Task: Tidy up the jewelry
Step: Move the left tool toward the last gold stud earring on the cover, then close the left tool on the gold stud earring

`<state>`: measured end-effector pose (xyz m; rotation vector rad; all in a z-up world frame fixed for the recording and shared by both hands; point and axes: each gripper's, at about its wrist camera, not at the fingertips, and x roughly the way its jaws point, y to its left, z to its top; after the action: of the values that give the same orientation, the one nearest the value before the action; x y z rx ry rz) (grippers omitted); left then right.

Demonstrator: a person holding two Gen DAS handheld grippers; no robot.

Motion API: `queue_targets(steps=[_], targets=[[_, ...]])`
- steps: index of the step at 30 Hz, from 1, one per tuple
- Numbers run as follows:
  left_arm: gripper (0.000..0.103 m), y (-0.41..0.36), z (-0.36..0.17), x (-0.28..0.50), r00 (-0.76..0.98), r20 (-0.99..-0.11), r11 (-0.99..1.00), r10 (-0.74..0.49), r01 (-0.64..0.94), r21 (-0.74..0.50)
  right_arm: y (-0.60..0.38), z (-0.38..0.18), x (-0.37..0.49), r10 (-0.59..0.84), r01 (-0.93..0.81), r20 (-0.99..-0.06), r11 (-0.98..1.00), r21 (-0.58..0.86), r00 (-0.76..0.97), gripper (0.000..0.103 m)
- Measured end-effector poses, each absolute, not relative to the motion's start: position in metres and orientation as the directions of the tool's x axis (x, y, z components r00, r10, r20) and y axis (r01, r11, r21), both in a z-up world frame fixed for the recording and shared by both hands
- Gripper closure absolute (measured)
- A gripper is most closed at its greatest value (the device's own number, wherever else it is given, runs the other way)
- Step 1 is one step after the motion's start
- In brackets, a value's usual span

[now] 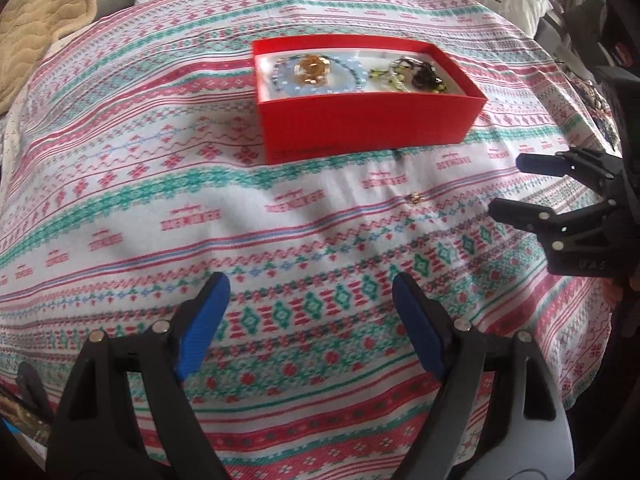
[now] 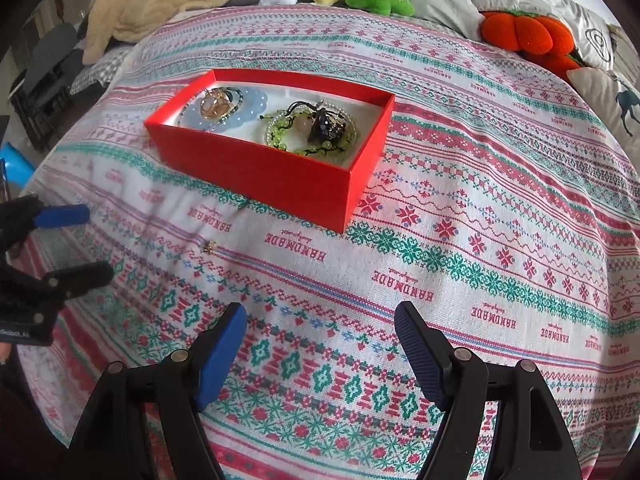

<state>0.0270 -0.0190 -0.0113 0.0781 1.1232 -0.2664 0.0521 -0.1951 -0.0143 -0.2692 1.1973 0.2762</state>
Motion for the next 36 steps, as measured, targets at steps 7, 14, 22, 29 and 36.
queue_targets(steps=[7, 14, 22, 29, 36], targets=[[0.063, -0.049, -0.013, 0.038, 0.382, -0.876, 0.923, -0.294, 0.350, -0.157, -0.203, -0.018, 0.061, 0.050, -0.320, -0.945, 0.946, -0.059, 0.322, 0.025], [0.078, -0.073, -0.018, 0.045, 0.364, -0.868, 0.893, -0.337, 0.415, -0.172, -0.214, -0.020, 0.068, 0.048, -0.281, -0.954, 0.959, -0.039, 0.297, 0.025], [0.080, -0.081, -0.029, 0.065, 0.339, -0.876, 0.873, -0.344, 0.460, -0.164, -0.215, -0.020, 0.070, 0.053, -0.274, -0.956, 0.961, -0.030, 0.290, 0.025], [0.081, -0.089, -0.033, 0.067, 0.353, -0.884, 0.879, -0.307, 0.461, -0.122, -0.214, -0.019, 0.070, 0.055, -0.273, -0.955, 0.962, -0.028, 0.291, 0.025], [0.092, -0.090, -0.034, 0.069, 0.375, -0.885, 0.892, -0.275, 0.443, -0.089, -0.213, -0.018, 0.068, 0.053, -0.269, -0.956, 0.963, -0.028, 0.289, 0.025]])
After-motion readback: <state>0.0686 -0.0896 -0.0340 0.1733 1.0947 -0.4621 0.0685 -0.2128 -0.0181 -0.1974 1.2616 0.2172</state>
